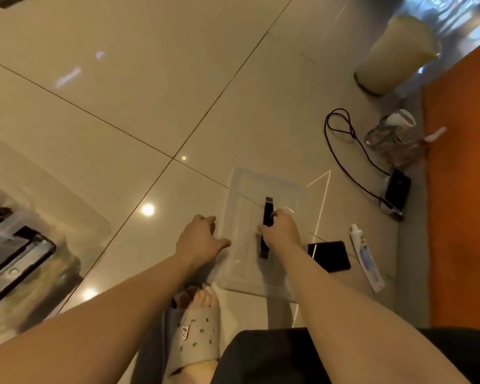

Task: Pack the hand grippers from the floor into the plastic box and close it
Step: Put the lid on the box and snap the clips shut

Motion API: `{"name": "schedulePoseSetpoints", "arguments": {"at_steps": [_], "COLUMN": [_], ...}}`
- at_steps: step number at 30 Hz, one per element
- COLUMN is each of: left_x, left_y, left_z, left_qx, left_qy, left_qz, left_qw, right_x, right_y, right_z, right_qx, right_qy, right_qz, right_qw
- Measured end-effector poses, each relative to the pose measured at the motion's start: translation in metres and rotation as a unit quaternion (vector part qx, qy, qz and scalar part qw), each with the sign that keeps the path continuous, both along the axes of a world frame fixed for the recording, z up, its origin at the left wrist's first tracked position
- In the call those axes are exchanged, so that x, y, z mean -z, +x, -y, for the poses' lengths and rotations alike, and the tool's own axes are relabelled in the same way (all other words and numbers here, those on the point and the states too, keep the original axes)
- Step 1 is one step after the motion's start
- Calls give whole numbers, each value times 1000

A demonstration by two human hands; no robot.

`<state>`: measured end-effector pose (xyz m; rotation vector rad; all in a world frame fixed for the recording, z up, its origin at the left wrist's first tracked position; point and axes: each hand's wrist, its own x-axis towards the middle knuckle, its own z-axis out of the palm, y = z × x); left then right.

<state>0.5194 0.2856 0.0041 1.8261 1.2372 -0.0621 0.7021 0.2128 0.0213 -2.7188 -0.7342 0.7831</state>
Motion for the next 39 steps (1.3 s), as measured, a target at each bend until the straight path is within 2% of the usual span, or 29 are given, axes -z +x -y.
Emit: {"name": "schedulePoseSetpoints", "arguments": {"at_steps": [5, 10, 13, 17, 26, 30, 35, 39], "left_x": [26, 29, 18, -19, -135, -175, -200, -187], "left_y": [8, 13, 5, -23, -146, -206, -285, -335], "left_z": [7, 11, 4, -18, -72, -79, -74, -50], "left_qx": [75, 82, 31, -84, -237, -289, -369, -368], "left_qy": [141, 155, 129, 120, 247, 303, 317, 308], "left_qz": [-26, -30, -13, 63, 89, 89, 44, -31], "left_qw": [987, 984, 991, 987, 935, 904, 873, 877], "right_x": [26, 29, 17, -24, -145, -188, -208, -197], "right_y": [-4, -5, -12, -35, -156, -214, -303, -363], "right_z": [3, -2, -14, -60, -167, -191, -211, -212], "right_qx": [-19, 4, -4, -40, -141, -209, -301, -391], "right_qy": [21, 47, 94, 178, 316, 325, 301, 276], "right_qz": [81, 63, 71, 88, 55, 57, 46, 46], "right_qw": [996, 997, 993, 979, 937, 920, 904, 877]}}
